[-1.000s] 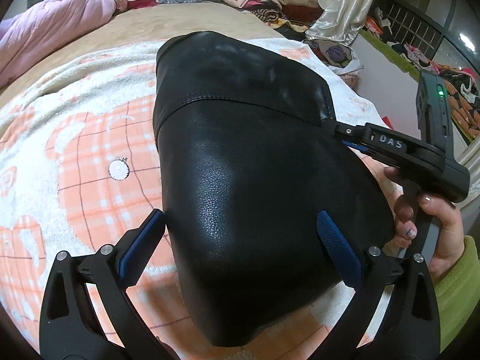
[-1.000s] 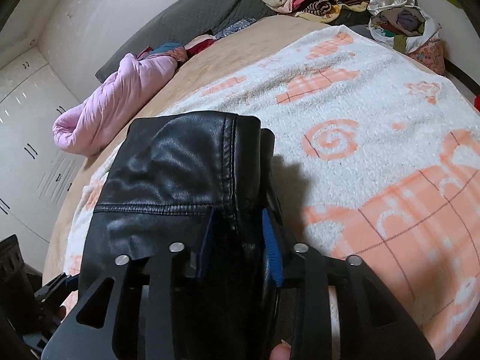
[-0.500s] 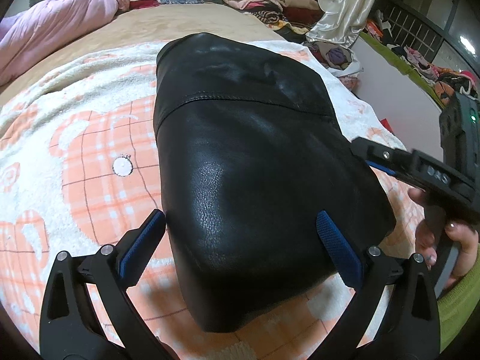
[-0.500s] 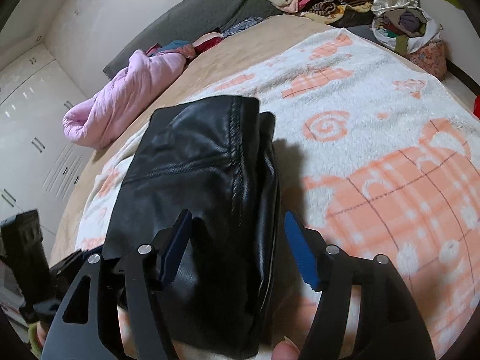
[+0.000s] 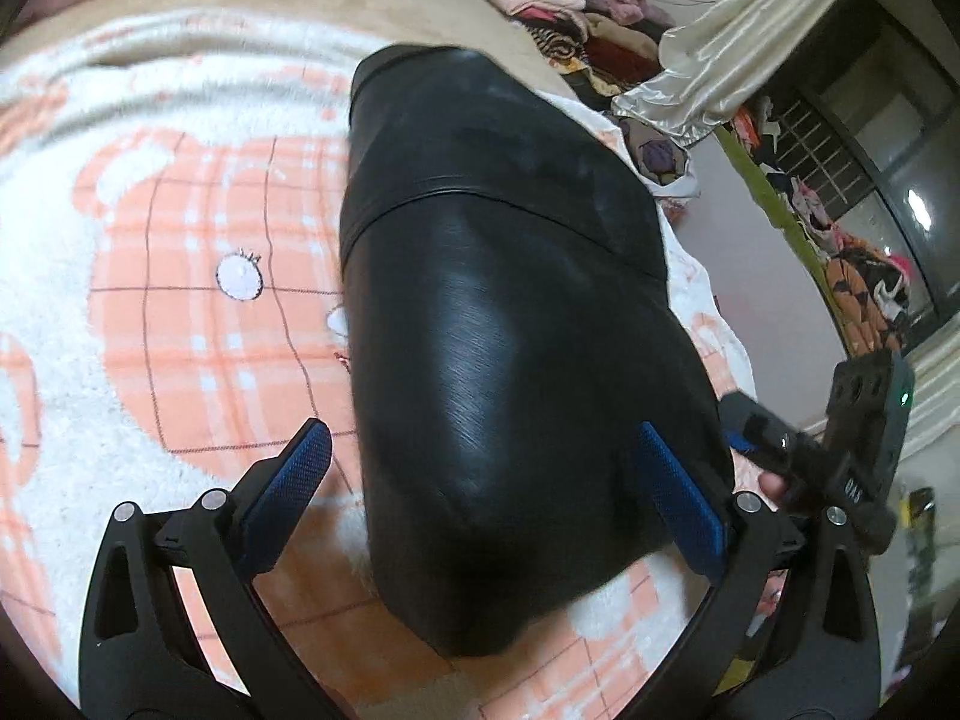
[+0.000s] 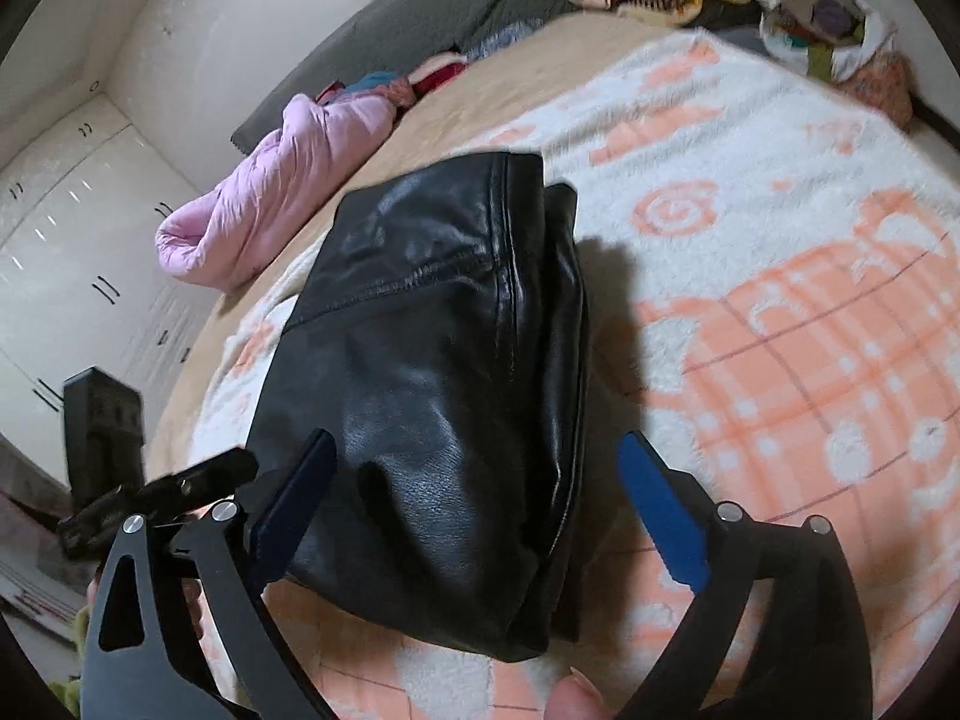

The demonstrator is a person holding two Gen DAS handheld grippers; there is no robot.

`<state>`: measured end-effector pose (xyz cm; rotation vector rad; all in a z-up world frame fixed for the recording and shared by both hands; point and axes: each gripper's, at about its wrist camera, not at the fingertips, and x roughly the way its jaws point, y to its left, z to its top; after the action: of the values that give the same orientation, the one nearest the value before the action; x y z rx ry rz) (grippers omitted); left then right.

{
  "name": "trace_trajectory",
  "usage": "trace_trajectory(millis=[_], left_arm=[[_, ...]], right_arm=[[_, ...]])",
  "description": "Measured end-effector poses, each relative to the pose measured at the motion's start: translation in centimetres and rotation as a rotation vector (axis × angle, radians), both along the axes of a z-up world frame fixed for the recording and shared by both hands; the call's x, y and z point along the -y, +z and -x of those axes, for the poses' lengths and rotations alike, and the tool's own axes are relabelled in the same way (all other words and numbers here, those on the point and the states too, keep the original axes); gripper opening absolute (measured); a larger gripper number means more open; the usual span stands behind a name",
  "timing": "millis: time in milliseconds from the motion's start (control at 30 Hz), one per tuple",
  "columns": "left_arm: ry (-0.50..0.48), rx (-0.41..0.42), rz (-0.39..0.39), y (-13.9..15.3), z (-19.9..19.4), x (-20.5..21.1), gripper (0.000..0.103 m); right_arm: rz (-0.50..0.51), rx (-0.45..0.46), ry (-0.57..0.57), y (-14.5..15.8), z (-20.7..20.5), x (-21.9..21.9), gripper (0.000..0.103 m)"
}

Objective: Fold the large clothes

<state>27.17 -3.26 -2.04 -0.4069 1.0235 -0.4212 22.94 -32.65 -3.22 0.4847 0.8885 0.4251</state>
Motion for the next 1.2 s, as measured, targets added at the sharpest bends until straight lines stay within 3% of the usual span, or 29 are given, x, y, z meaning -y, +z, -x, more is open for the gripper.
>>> trace_trajectory(millis=[233, 267, 300, 367, 500, 600, 767, 933, 1000, 1100, 1200], left_arm=[[-0.035, -0.150, 0.158, -3.6, -2.8, 0.1, 0.094], [-0.036, -0.159, 0.171, -3.9, -2.9, 0.2, 0.094], [-0.037, -0.158, 0.187, -4.2, -3.2, 0.2, 0.094], [-0.030, -0.151, 0.202, -4.5, -3.3, 0.0, 0.093], [-0.001, -0.118, 0.177, -3.8, -2.6, -0.3, 0.079], [0.047, -0.080, 0.115, -2.4, -1.7, -1.2, 0.079], [0.105, -0.085, 0.092, -2.2, -0.6, -4.5, 0.079], [0.114, -0.096, 0.111, -2.7, -0.5, -5.3, 0.083], [0.109, -0.096, 0.101, -2.4, -0.6, -4.9, 0.085], [0.109, -0.101, 0.083, -2.1, -0.7, -4.6, 0.093], [0.107, -0.093, 0.062, -1.7, -0.5, -4.4, 0.093]], right_arm=[[-0.173, -0.164, 0.050, -4.1, -1.8, 0.6, 0.092], [-0.183, -0.158, 0.066, -4.2, -2.0, 0.5, 0.079], [-0.214, -0.152, 0.093, -4.3, -2.2, 0.3, 0.072], [-0.227, -0.141, 0.121, -4.3, -2.6, -0.2, 0.067], [-0.166, -0.074, 0.157, -3.1, -2.9, -1.3, 0.059], [-0.140, -0.029, 0.198, -2.4, -2.8, -3.2, 0.056], [-0.108, -0.009, 0.260, -2.3, -2.7, -6.6, 0.056], [-0.112, -0.018, 0.245, -2.5, -2.6, -6.6, 0.063], [-0.108, -0.025, 0.221, -2.8, -2.5, -6.1, 0.072], [-0.083, -0.011, 0.203, -2.5, -2.2, -6.0, 0.079], [-0.032, 0.018, 0.186, -1.9, -1.8, -6.4, 0.085]])
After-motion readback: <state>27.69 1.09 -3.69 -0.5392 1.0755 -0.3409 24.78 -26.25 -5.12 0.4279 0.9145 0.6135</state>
